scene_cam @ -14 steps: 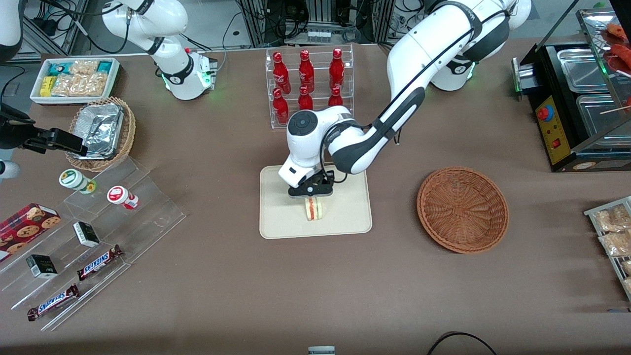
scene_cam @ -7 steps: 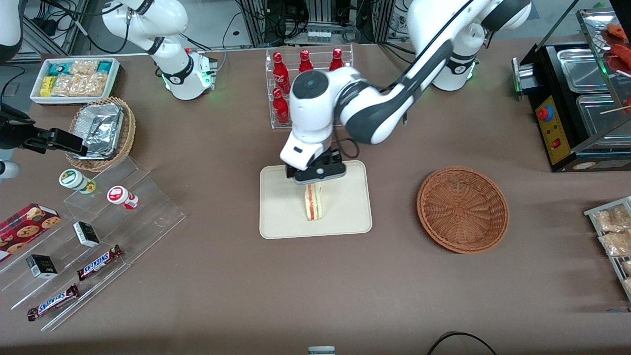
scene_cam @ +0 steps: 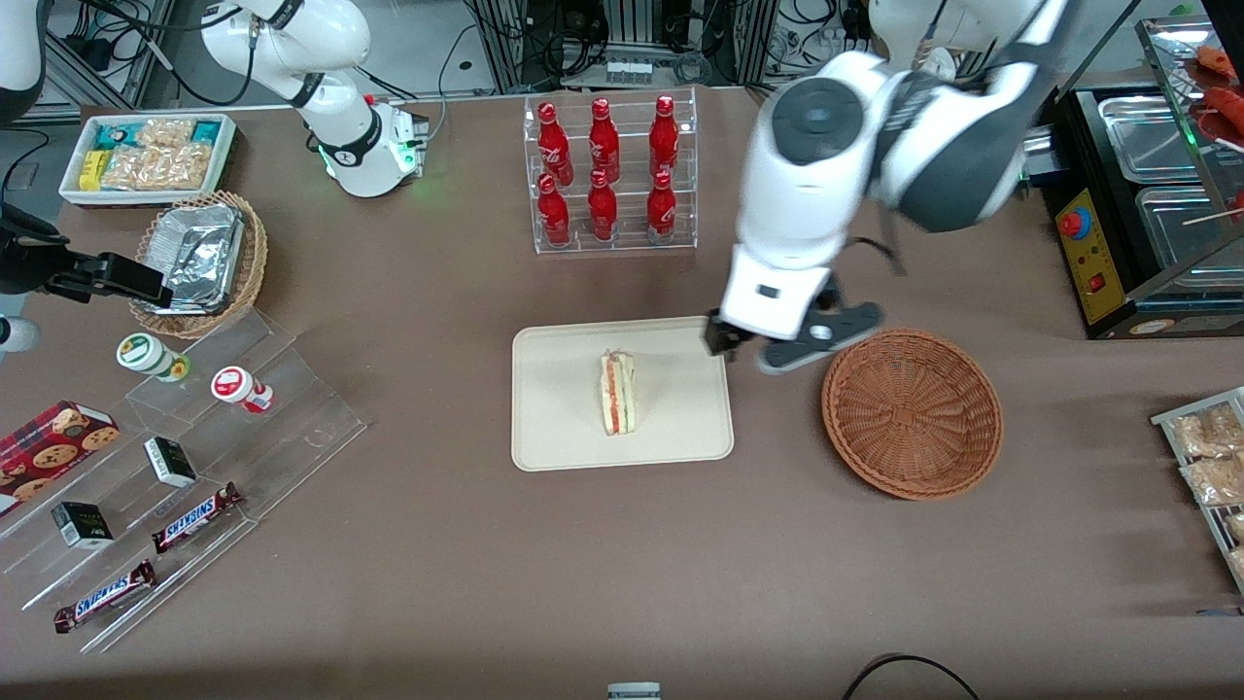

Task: Place sandwich from basket to tray

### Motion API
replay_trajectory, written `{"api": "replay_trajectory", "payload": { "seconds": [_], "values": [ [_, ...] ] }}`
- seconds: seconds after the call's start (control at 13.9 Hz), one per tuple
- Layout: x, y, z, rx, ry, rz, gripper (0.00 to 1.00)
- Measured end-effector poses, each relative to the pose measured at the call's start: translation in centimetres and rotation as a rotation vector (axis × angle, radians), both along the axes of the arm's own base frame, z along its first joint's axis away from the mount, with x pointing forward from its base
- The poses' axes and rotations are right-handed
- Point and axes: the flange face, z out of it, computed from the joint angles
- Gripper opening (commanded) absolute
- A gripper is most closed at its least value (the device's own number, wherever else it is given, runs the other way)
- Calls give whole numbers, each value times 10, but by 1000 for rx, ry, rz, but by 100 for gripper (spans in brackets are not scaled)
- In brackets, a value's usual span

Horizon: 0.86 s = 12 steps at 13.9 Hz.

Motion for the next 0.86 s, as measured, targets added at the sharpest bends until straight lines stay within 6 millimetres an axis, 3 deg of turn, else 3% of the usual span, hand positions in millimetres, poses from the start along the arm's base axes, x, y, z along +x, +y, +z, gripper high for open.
{"api": "replay_trajectory", "payload": {
  "seconds": [0.36,0.72,0.86],
  "values": [
    [10,122,44,18,93,-163,100],
    [-14,234,82,-27,110,-306,100],
    [-31,260,92,-33,105,-331,100]
  ]
}}
